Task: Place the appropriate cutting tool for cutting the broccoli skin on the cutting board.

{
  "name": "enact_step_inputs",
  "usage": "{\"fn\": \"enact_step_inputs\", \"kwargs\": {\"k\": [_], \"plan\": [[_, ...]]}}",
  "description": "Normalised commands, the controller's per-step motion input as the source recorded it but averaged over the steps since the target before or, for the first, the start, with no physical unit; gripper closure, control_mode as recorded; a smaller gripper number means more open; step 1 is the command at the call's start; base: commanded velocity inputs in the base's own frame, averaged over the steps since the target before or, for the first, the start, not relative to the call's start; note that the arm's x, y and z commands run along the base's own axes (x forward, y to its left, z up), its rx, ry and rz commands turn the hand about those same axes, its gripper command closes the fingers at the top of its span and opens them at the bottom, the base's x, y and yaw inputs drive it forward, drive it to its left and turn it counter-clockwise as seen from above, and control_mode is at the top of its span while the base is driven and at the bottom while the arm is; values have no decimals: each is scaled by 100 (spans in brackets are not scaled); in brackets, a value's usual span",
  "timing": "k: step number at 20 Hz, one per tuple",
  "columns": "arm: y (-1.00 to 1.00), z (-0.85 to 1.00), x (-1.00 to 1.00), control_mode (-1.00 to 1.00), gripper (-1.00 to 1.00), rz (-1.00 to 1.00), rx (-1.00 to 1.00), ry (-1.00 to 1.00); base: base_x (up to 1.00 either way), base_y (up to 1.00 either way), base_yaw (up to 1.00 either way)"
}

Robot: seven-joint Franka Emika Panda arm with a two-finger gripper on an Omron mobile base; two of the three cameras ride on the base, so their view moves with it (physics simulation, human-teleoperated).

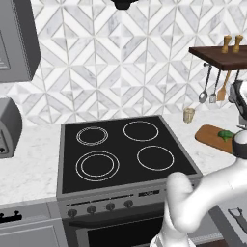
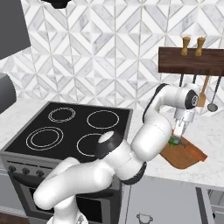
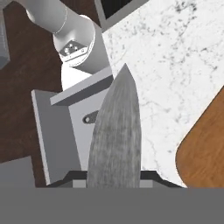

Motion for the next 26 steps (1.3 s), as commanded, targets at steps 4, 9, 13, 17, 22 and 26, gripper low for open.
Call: {"fn": "enact_step_inputs", "kwargs": {"k": [4, 9, 13, 17, 22, 26], "plan": [[12, -49, 56, -100, 100, 4, 0, 0, 0, 0, 0], [2, -53, 50, -100, 100, 2, 0, 0, 0, 0, 0], [5, -58, 30, -100, 100, 0, 0, 0, 0, 0, 0], [8, -49, 10, -100, 100, 0, 0, 0, 0, 0, 0], [16, -52, 0, -100, -100, 0, 0, 0, 0, 0, 0], [22, -42, 0, -100, -100, 0, 0, -1, 0, 0, 0]]}}
